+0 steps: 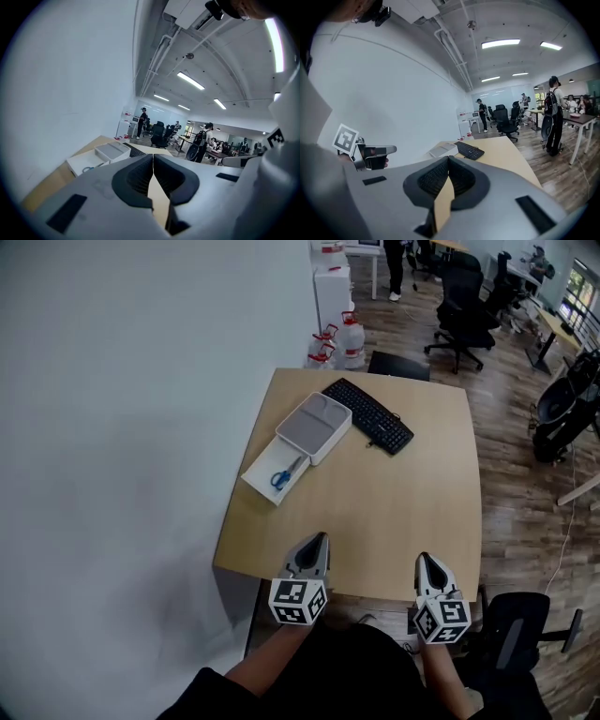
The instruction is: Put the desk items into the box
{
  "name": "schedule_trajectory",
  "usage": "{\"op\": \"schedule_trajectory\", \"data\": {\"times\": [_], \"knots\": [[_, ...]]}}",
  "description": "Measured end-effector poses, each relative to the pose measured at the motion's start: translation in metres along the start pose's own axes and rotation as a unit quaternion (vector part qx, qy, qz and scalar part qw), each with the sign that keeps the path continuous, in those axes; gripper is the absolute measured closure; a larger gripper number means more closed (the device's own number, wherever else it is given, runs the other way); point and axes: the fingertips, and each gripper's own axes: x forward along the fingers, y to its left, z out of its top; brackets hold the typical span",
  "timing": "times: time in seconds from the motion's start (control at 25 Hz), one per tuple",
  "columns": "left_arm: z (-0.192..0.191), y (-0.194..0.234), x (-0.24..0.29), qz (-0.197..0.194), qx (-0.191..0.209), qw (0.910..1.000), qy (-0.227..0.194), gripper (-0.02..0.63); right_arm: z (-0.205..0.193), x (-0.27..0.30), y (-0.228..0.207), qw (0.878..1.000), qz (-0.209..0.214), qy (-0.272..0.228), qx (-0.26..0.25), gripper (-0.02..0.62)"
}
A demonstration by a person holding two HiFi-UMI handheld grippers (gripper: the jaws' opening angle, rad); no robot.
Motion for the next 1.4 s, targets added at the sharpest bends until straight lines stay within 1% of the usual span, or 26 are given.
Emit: {"op": "schedule_trajectory", "data": {"times": [0.12,0.2,0.28,0.4,0.56,0.6,0.8,1.04,1.4], "knots": [[-0.009,-0.046,-0.011,0.002,-0.003,0.9999,-0.012,0.588,0.012,-0.025,-0.017,0.999,0.014,-0.014,-0.028,0.535],[-0.015,-0.069,-0.02,0.009,0.004,0.9998,-0.02,0.588,0.015,-0.039,-0.031,0.998,0.013,-0.02,-0.049,0.535],[-0.021,-0.085,-0.031,0.018,0.01,0.9995,-0.023,0.588,0.016,-0.05,-0.044,0.998,0.011,-0.025,-0.061,0.535],[-0.03,-0.1,-0.043,0.025,0.014,0.9994,-0.021,0.588,0.015,-0.065,-0.058,0.997,0.01,-0.034,-0.063,0.535],[-0.039,-0.108,-0.048,0.029,0.0,0.9994,-0.018,0.588,0.012,-0.076,-0.065,0.997,0.013,-0.042,-0.069,0.535],[-0.039,-0.109,-0.049,0.031,0.001,0.9994,-0.017,0.588,0.012,-0.078,-0.065,0.996,0.014,-0.043,-0.073,0.535],[-0.032,-0.117,-0.056,0.04,0.035,0.9982,-0.027,0.588,0.007,-0.084,-0.064,0.996,0.018,-0.045,-0.077,0.535],[-0.024,-0.122,-0.05,0.028,0.048,0.9982,-0.024,0.588,0.006,-0.087,-0.065,0.996,0.011,-0.047,-0.073,0.535],[-0.015,-0.12,-0.036,0.011,0.051,0.9984,-0.022,0.588,0.012,-0.082,-0.071,0.996,-0.007,-0.051,-0.066,0.535]]}}
